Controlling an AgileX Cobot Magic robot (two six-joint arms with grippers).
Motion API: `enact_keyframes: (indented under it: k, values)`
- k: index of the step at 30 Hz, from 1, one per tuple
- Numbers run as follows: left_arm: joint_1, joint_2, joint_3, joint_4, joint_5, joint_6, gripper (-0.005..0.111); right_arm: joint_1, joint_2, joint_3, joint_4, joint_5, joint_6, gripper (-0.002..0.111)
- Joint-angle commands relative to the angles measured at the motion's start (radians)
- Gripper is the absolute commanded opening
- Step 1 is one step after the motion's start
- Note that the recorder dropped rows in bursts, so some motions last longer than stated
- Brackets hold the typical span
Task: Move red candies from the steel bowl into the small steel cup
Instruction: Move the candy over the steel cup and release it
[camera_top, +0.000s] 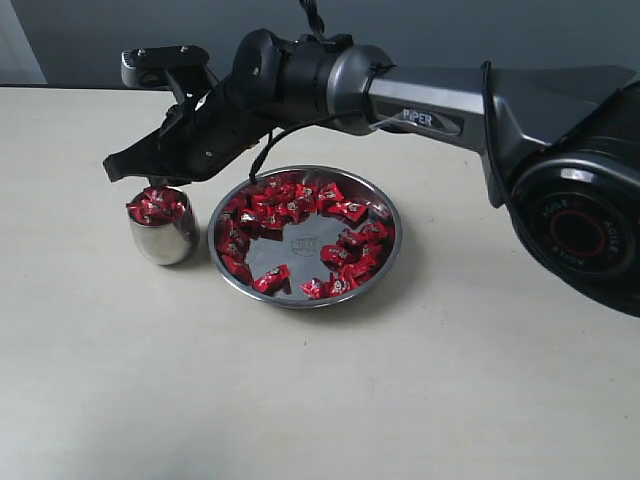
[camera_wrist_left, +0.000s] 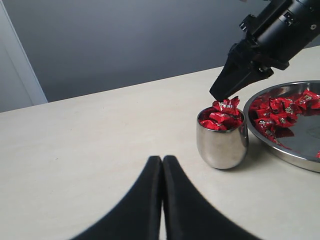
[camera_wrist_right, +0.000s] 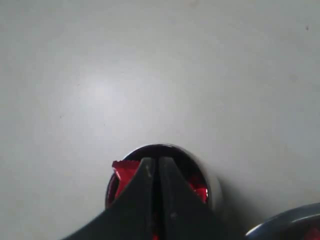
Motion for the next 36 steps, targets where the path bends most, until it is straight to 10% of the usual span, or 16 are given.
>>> enact_keyframes:
  k: [1, 17, 25, 36]
  values:
    - [0.0, -0.005, 0.004, -0.003, -0.01, -0.003, 0.001, 0.0, -0.002, -0.004, -0.02, -0.015, -0.013, 0.0]
    - [0.0, -0.005, 0.004, -0.003, -0.01, -0.003, 0.001, 0.0, 0.023, -0.004, -0.091, -0.058, -0.032, 0.001]
    - [0.0, -0.005, 0.004, -0.003, -0.01, -0.003, 0.001, 0.0, 0.023, -0.004, -0.091, -0.056, -0.04, 0.032]
    - [0.0, -0.005, 0.004, -0.003, -0.01, -0.003, 0.001, -0.002, -0.01, -0.004, -0.106, -0.062, -0.04, 0.032]
